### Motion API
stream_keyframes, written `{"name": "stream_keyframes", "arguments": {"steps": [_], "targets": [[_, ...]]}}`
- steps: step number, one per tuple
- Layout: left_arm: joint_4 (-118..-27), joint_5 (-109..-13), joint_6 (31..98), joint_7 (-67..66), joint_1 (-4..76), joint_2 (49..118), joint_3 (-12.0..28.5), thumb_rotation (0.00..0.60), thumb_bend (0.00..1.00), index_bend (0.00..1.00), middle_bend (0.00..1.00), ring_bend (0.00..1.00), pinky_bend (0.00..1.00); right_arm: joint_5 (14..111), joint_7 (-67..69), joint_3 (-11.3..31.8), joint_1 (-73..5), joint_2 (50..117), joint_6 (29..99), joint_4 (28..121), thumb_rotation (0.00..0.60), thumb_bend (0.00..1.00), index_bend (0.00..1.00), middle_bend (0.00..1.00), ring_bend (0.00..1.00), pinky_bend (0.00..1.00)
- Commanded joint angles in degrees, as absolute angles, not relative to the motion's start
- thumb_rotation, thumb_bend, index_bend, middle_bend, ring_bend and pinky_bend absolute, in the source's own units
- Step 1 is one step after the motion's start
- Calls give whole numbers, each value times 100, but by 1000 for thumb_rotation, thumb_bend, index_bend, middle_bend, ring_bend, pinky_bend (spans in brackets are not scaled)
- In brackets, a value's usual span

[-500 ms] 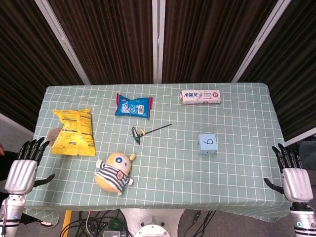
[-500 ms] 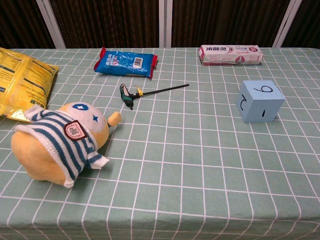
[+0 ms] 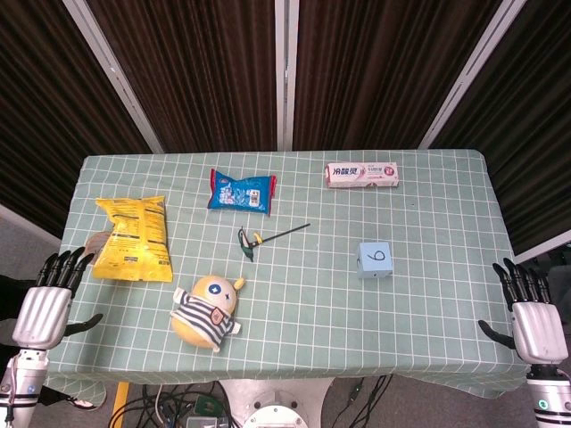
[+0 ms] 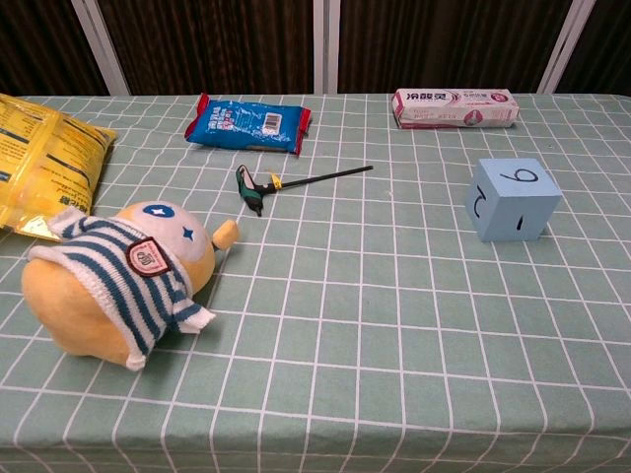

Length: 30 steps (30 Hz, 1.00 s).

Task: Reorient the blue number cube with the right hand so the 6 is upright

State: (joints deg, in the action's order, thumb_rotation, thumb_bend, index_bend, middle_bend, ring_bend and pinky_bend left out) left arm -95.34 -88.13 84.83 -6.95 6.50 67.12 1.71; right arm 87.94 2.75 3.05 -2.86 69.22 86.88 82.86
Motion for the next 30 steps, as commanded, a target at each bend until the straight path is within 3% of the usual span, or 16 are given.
{"name": "stream_keyframes", "arguments": {"steps": [1,3,5,6,8,10,12,14,16,19,22,30], "targets": [[-9543,-8816,8489,-708,654,6696,177,600,0,69,0,0,42,8745,170,329,-325,6830,8611,8400,600,122,0,0,0,0],[-9553,-8802,8486,-695,645,6678,169,600,0,69,0,0,42,8725,93,355,-352,6781,8586,8465,600,179,0,7,0,4],[-9541,-8816,8482,-717,637,6673,145,600,0,69,0,0,42,8741,-24,342,-373,6737,8552,8506,600,333,0,60,5,58],[-9530,-8823,8488,-725,632,6680,137,600,0,69,0,0,42,8751,-63,328,-382,6715,8526,8519,600,454,0,94,18,96],[-9516,-8824,8503,-713,616,6713,125,600,0,69,0,0,42,8727,-155,304,-398,6675,8449,8535,600,799,0,187,104,201],[-9508,-8831,8507,-720,609,6744,113,600,0,69,0,0,42,8683,-155,268,-412,6615,8332,8597,600,973,0,252,166,263],[-9501,-8833,8485,-746,617,6765,104,600,0,69,0,0,42,8622,-222,252,-428,6564,8234,8639,600,1000,0,292,202,297],[-9500,-8828,8457,-769,638,6772,113,600,0,69,0,0,42,8565,-312,259,-449,6554,8170,8641,600,1000,0,374,306,386],[-9508,-8823,8423,-785,663,6771,122,600,0,69,0,0,42,8535,-415,241,-480,6571,8078,8631,600,1000,0,553,497,545],[-9521,-8819,8378,-823,694,6771,127,600,0,69,0,0,42,8516,-625,182,-549,6590,7884,8602,600,1000,0,804,719,682],[-9515,-8800,8342,-836,707,6778,123,600,0,68,0,0,42,8465,-758,179,-631,6598,7718,8583,600,1000,0,900,795,709],[-9464,-8783,8303,-794,731,6793,120,600,0,69,0,0,42,7767,-1347,374,-1339,6191,6337,9064,600,1000,0,928,813,710]]}}
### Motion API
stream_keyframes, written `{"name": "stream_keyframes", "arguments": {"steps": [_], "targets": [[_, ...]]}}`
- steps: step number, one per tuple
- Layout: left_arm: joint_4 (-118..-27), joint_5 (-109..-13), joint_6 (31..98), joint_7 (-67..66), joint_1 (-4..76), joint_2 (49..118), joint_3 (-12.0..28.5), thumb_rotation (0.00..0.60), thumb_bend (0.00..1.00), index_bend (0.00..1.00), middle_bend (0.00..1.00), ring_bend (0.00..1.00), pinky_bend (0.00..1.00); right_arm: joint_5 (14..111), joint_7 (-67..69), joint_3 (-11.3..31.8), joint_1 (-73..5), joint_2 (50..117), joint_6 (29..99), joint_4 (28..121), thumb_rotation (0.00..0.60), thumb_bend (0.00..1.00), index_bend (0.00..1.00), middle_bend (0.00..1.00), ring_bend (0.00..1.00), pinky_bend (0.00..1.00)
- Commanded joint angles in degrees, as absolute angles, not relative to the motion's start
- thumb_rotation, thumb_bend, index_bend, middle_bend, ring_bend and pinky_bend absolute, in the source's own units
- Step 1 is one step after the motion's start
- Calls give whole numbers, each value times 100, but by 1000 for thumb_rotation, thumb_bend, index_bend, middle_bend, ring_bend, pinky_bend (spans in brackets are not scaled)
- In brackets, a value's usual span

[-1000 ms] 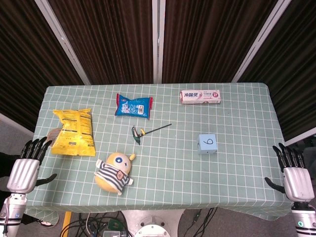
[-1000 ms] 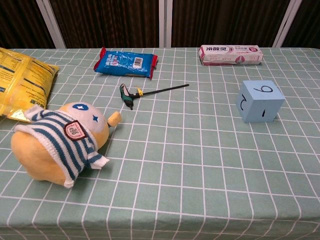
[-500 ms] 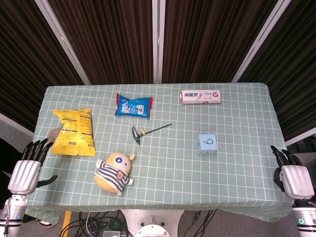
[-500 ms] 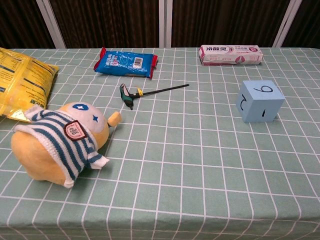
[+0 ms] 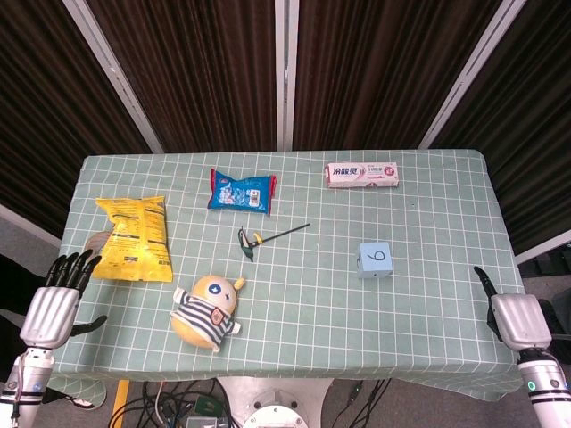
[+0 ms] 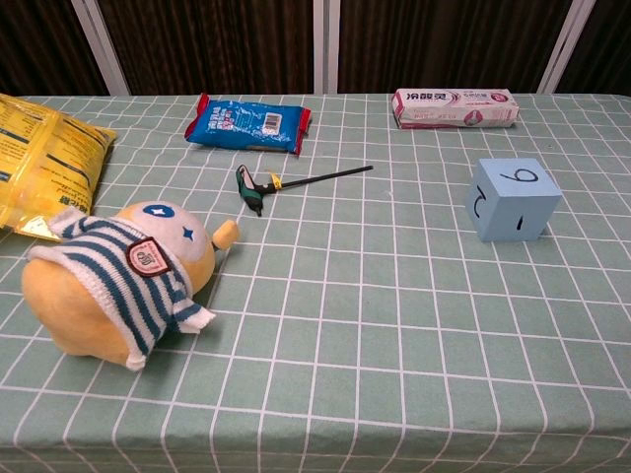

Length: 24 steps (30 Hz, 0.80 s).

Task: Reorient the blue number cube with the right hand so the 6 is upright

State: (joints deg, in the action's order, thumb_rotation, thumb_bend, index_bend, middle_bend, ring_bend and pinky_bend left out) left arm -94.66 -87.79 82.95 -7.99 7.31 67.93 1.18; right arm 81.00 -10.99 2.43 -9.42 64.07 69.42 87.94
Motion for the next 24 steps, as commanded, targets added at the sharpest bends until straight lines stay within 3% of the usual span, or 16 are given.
{"name": "stream_keyframes", "arguments": {"steps": [1,11,24], "targets": [[-9464,-8781,8311,-788,728,6793,122,600,0,69,0,0,42,7714,-1396,410,-1447,6156,6190,9116,600,1000,0,929,813,710],[-9413,-8704,8337,-719,691,6749,127,600,0,69,0,0,42,6949,-1857,546,-2525,6075,4599,9525,600,1000,3,930,813,710],[-9281,-8683,8273,-593,728,6810,130,600,0,69,0,0,42,6557,-2356,260,-3044,6256,4192,9907,600,1000,30,930,813,710]]}}
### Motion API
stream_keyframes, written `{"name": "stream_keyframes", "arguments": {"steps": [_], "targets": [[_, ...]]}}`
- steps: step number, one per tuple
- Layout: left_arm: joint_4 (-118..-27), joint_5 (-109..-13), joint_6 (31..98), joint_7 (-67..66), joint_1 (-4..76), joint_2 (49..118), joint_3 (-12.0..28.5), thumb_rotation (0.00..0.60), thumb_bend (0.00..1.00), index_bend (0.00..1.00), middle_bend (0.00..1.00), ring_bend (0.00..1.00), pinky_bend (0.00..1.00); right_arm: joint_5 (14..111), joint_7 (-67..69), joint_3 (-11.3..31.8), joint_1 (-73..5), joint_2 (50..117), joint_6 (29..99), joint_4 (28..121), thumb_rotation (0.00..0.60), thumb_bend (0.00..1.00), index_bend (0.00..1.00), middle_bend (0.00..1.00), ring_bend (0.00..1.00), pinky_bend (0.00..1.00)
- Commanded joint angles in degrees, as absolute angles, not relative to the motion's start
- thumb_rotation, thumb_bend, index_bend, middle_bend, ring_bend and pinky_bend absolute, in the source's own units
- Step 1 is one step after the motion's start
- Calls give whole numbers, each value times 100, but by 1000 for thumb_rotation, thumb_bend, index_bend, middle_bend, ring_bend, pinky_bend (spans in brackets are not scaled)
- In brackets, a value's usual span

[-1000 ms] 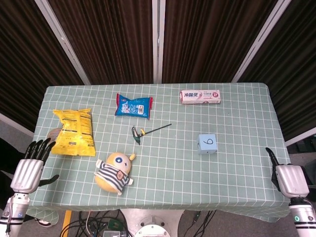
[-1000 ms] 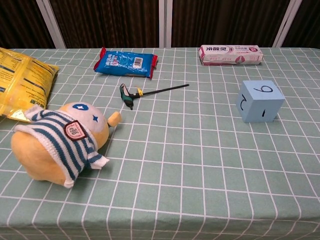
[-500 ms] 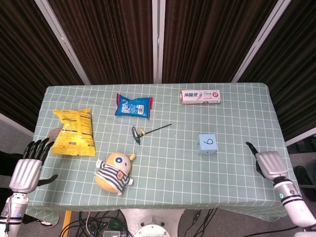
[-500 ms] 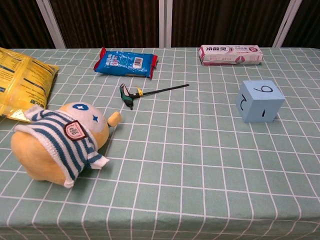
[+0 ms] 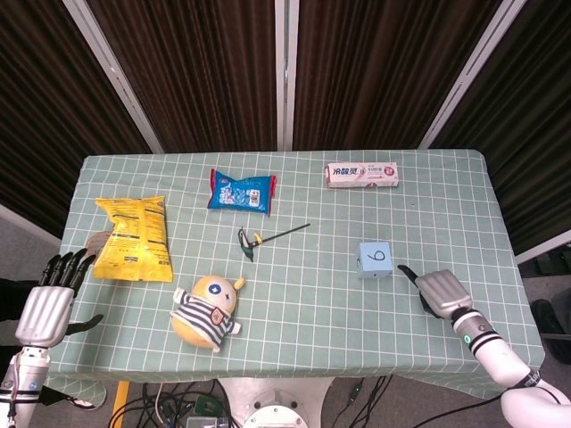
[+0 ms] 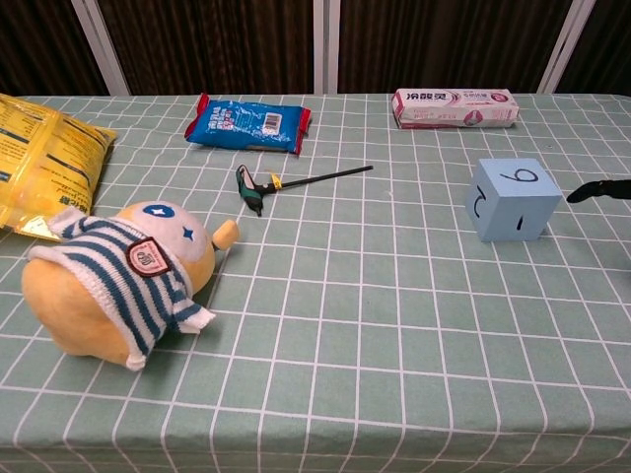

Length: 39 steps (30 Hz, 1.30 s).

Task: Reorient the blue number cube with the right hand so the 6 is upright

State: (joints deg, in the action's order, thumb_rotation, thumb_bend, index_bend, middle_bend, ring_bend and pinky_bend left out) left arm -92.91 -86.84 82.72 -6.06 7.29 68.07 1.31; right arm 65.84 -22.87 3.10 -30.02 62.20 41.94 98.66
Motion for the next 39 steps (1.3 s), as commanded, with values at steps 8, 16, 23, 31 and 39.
{"name": "stream_keyframes", "arguments": {"steps": [8,16,23,31,39], "targets": [[-9227,-8695,8332,-495,698,6807,125,600,0,69,0,0,42,6565,-2588,134,-3279,6420,4208,10133,600,1000,30,930,813,710],[-9182,-8700,8405,-388,658,6779,130,600,0,69,0,0,42,6399,-2901,210,-3666,6591,4220,10369,600,1000,33,931,813,710],[-9153,-8690,8490,-309,587,6730,116,600,0,69,0,0,42,5442,-3366,368,-4400,6660,3918,10403,600,1000,33,938,813,710],[-9098,-8633,8523,-242,539,6709,131,600,0,69,0,0,42,4028,-3820,280,-5445,6594,3617,10435,600,1000,33,947,820,710],[-9028,-8601,8490,-172,534,6716,139,600,0,69,0,0,42,2439,-4190,-268,-6737,6720,3339,10058,600,1000,30,949,820,711]]}}
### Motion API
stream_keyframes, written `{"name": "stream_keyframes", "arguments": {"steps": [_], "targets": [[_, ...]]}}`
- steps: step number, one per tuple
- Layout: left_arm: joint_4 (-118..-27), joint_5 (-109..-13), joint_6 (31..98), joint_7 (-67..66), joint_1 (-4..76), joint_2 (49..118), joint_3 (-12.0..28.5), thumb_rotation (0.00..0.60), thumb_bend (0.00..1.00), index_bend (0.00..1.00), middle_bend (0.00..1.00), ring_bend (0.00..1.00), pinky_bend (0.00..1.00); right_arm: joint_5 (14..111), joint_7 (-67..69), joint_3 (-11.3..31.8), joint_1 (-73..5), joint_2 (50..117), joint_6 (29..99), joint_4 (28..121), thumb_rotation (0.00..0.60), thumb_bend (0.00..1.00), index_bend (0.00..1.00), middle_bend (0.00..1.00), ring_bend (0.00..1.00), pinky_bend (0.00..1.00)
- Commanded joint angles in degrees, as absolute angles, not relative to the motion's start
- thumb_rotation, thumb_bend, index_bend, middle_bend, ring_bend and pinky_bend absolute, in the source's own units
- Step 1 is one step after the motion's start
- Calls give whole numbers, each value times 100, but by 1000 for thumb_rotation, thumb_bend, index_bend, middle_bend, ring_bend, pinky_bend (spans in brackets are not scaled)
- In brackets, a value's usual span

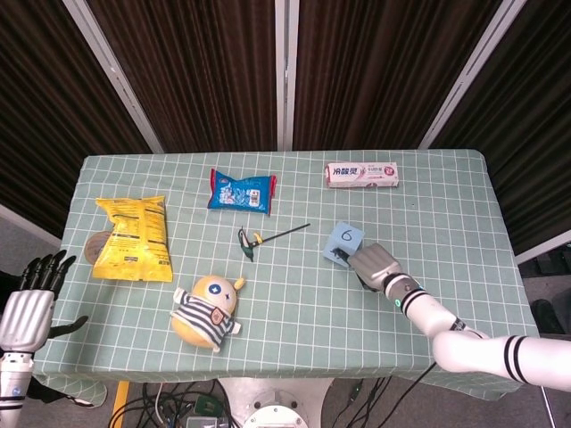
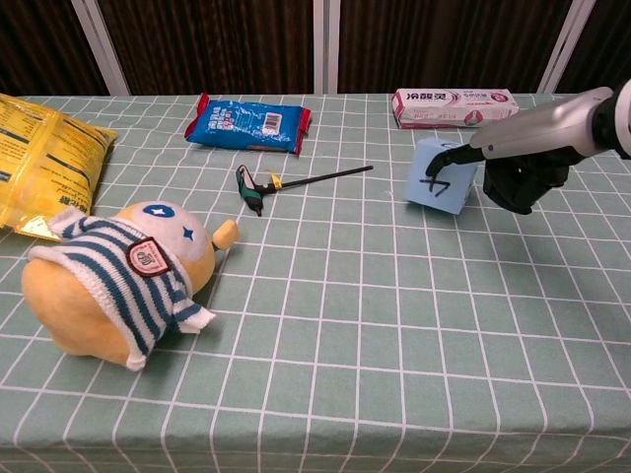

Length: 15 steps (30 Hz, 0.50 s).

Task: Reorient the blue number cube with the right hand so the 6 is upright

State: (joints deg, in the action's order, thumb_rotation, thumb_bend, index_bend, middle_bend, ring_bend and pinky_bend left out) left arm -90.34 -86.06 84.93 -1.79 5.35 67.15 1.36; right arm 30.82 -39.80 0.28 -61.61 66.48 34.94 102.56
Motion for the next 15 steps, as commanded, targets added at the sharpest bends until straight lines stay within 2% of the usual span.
{"name": "stream_keyframes", "arguments": {"steps": [1,8,15], "targets": [[-9021,-8600,8489,-165,533,6717,140,600,0,69,0,0,42,2282,-4217,-331,-6876,6738,3328,10018,600,1000,29,949,820,710],[-8984,-8591,8508,-109,517,6703,154,600,0,69,0,0,42,1404,-4135,-669,-7719,6850,3107,9844,600,1000,29,952,824,712],[-8967,-8582,8535,-35,482,6661,152,600,0,69,0,0,42,1142,-3893,-950,-8217,7004,2902,9735,600,1000,30,954,825,714]]}}
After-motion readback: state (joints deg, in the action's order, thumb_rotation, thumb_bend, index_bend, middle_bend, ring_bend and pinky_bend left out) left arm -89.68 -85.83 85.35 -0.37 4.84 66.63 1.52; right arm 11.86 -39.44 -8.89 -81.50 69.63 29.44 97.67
